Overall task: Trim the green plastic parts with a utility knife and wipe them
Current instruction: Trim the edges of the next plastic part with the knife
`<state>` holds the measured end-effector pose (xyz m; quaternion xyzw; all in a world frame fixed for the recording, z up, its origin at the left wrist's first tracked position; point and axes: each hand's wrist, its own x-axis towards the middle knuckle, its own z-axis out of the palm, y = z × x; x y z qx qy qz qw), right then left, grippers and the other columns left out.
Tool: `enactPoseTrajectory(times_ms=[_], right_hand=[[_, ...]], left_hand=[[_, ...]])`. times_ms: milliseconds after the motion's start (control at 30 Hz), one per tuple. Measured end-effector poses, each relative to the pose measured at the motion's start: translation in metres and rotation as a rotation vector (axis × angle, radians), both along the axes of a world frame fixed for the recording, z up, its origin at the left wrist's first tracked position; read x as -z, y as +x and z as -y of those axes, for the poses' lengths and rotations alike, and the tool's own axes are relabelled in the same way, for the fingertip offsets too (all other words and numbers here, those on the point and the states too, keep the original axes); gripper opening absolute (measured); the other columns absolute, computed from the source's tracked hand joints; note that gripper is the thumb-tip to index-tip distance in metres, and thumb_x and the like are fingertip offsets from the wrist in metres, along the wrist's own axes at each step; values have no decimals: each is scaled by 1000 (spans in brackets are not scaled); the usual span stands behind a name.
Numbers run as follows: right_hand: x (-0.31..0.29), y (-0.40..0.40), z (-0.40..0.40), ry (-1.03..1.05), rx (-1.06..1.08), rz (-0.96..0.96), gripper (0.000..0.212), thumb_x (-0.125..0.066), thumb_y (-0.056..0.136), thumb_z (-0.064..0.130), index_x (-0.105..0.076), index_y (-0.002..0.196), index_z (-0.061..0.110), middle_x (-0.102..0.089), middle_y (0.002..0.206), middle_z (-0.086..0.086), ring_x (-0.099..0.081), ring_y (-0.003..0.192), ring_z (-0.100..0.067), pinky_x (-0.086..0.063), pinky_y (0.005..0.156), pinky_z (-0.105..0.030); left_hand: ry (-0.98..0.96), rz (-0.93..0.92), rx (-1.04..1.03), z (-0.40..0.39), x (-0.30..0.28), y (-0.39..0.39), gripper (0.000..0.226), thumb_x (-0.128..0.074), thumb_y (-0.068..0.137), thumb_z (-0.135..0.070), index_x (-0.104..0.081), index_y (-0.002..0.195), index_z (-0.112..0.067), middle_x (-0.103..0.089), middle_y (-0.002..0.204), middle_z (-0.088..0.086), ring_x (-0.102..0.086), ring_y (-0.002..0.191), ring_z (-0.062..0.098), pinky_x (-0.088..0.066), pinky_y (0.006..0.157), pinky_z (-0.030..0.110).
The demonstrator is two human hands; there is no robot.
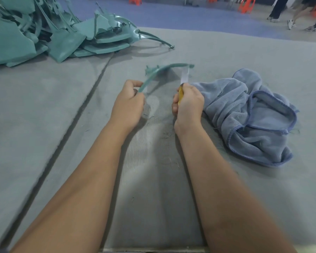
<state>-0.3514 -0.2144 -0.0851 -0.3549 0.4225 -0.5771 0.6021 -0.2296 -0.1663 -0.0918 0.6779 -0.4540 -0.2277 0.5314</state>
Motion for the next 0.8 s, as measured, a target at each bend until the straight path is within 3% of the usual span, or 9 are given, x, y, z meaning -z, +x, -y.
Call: enactPoseTrajectory(times_ms=[100, 167, 233, 300, 400, 533, 633, 700, 800], right_hand=[[5, 4, -3, -123, -141, -189, 27, -43, 100, 17, -53, 77, 10, -47, 51, -1, -35, 39, -9, -29, 37, -20], [6, 6, -3, -168, -201, -287, 26, -44, 100, 17, -55, 78, 10, -50, 53, -2, -38, 39, -10, -32, 39, -21], [7, 5, -2, -178, -209, -317, 26, -44, 100, 17, -56, 79, 10, -51, 54, -2, -40, 40, -9, -33, 40, -21], [7, 4, -1, -167, -202, -303, 26, -44, 100, 18, -57, 79, 10, -52, 54, -1, -41, 41, -9, -34, 41, -21], [6, 1, -1, -138, -197, -207, 25, -45, 100, 18, -57, 79, 11, -53, 54, 0, -40, 41, -10, -33, 41, -21], [4, 0, -4, -248, -307, -173, 24, -48, 99, 16, -58, 77, 10, -52, 52, -2, -37, 37, -11, -28, 38, -19], [5, 5, -10, -320, -491, -243, 27, -48, 98, 12, -57, 73, 10, -47, 49, -5, -32, 33, -10, -24, 36, -17], [5, 7, -12, -309, -549, -294, 30, -47, 99, 11, -56, 70, 10, -40, 46, -5, -28, 33, -7, -22, 35, -16], [4, 5, -10, -256, -561, -291, 33, -44, 100, 10, -53, 68, 10, -33, 47, -3, -23, 35, -5, -18, 35, -16]], left_hand=[[125, 390, 63, -3, 3, 5, 27, -46, 85, -14, -60, 100, -32, -62, 77, -8, -58, 80, 16, -44, 70, 34], [131, 581, 75, -5, 5, 12, 30, -48, 84, -19, -64, 109, -26, -66, 88, 4, -56, 93, 28, -47, 79, 40], [205, 750, 69, -6, 5, 23, 30, -54, 82, -28, -65, 109, -22, -64, 100, 5, -50, 103, 33, -45, 88, 44], [288, 808, 120, -7, 6, 33, 27, -62, 80, -31, -65, 106, -22, -59, 106, 3, -46, 106, 31, -41, 93, 43], [193, 653, 161, -9, 5, 38, 9, -60, 85, -20, -68, 88, -23, -62, 92, -1, -53, 94, 23, -41, 81, 33], [53, 332, 109, -9, 5, 26, 20, -51, 96, -26, -64, 81, -27, -63, 68, -6, -56, 61, 8, -44, 62, 30], [16, 198, 129, -7, 4, 18, 26, -50, 96, -29, -62, 74, -30, -61, 61, -7, -57, 50, 12, -46, 51, 27], [7, 72, 156, -7, 2, 14, 29, -50, 95, -24, -61, 69, -29, -56, 53, -10, -48, 43, 7, -38, 42, 18], [18, -172, 228, -6, -3, 10, 23, -52, 84, -9, -65, 72, -24, -42, 51, -11, -33, 40, 3, -23, 38, 16]])
